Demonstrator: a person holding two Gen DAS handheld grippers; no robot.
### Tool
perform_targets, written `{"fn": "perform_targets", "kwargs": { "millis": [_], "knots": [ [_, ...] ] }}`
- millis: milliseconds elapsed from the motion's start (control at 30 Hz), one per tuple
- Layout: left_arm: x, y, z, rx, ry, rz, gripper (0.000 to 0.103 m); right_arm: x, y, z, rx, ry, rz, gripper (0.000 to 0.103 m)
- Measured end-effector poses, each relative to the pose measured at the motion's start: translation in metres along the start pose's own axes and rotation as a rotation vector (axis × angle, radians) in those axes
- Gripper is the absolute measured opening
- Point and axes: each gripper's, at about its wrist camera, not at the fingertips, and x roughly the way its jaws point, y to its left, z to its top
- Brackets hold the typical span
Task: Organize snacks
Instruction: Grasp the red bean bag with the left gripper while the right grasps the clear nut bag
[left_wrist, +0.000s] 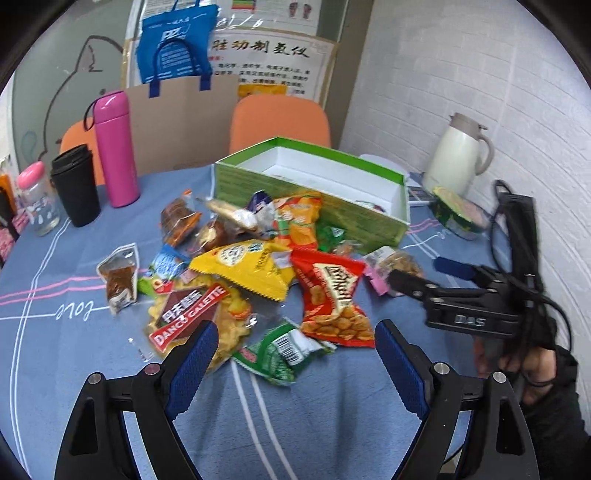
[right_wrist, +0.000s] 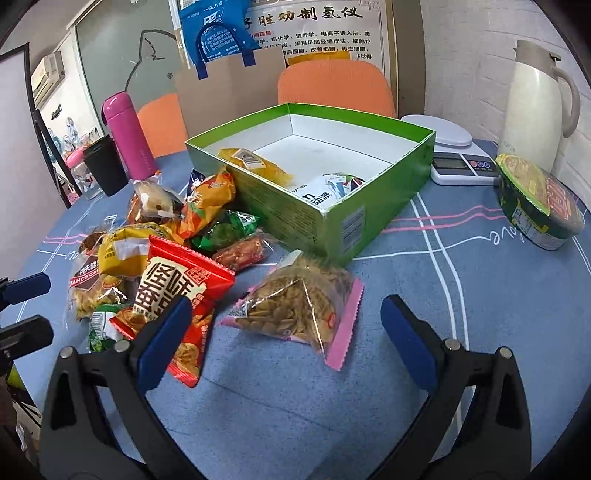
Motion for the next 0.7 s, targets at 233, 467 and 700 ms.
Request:
{"fn": "perform_targets", "kwargs": {
  "millis": [233,467,700],
  "knots": [
    [0.02,-0.016,0.013,0.048,0.037,-0.086,0.074,0.011,-0.016,-0.003,0.075,0.035,0.024,0.061],
    [0.069,-0.02,0.022,-0.006,0.143,-0.139,0.06,-0.002,-0.026,-0.011,0.073,0.038,0.021,0.056],
    [0.092,-0.014,0.024,-0.052,0.201,-0.131,0.06,-0.003,-0.03,-0.011,0.088,0.035,0.027,0.061]
  ]
}}
